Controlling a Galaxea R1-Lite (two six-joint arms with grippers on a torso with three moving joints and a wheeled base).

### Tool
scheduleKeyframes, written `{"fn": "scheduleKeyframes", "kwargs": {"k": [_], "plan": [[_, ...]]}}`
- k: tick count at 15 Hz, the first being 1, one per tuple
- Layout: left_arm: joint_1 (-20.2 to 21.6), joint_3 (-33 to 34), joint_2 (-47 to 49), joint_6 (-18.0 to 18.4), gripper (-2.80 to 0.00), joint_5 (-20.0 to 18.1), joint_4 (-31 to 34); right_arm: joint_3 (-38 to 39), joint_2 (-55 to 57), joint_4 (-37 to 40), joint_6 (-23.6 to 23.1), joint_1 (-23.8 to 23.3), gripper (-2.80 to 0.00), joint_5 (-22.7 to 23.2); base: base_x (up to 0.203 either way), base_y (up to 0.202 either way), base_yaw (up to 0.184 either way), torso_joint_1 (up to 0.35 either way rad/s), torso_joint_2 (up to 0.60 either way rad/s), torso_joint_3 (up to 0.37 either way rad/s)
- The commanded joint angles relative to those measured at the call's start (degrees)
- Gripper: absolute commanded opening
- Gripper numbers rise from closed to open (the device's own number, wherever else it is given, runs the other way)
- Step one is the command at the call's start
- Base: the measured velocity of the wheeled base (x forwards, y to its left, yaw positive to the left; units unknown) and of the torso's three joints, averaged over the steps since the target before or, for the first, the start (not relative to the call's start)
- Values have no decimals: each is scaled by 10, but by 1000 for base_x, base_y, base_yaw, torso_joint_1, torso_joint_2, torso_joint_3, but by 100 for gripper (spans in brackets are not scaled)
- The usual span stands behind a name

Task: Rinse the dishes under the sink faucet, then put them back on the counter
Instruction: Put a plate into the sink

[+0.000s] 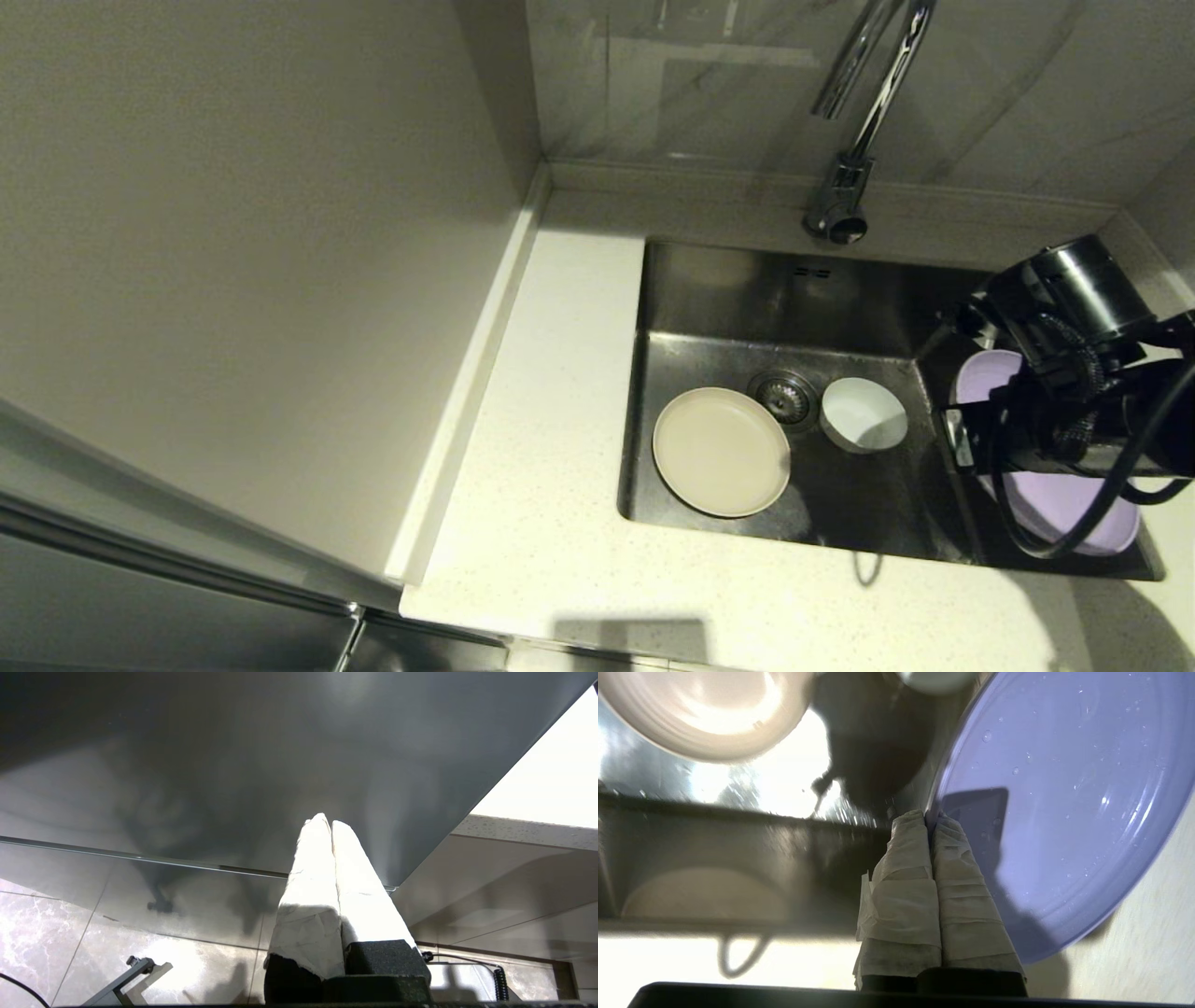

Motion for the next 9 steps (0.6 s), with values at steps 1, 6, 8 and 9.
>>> {"fn": "scheduleKeyframes", "kwargs": {"k": [1,6,8,9], "plan": [[0,0,-1,0,-280,0,0,-51,51,1,-14,33,-280,-15,0,0,0,0,0,0],[0,0,-1,0,-280,0,0,-134,146,-3,-48,96,-280,-56,0,0,0,0,0,0],[0,0,-1,0,-280,0,0,-151,187,-16,-52,102,-280,-68,0,0,0,0,0,0],[0,0,-1,0,-280,0,0,-159,207,-26,-55,103,-280,-75,0,0,0,0,0,0]]}}
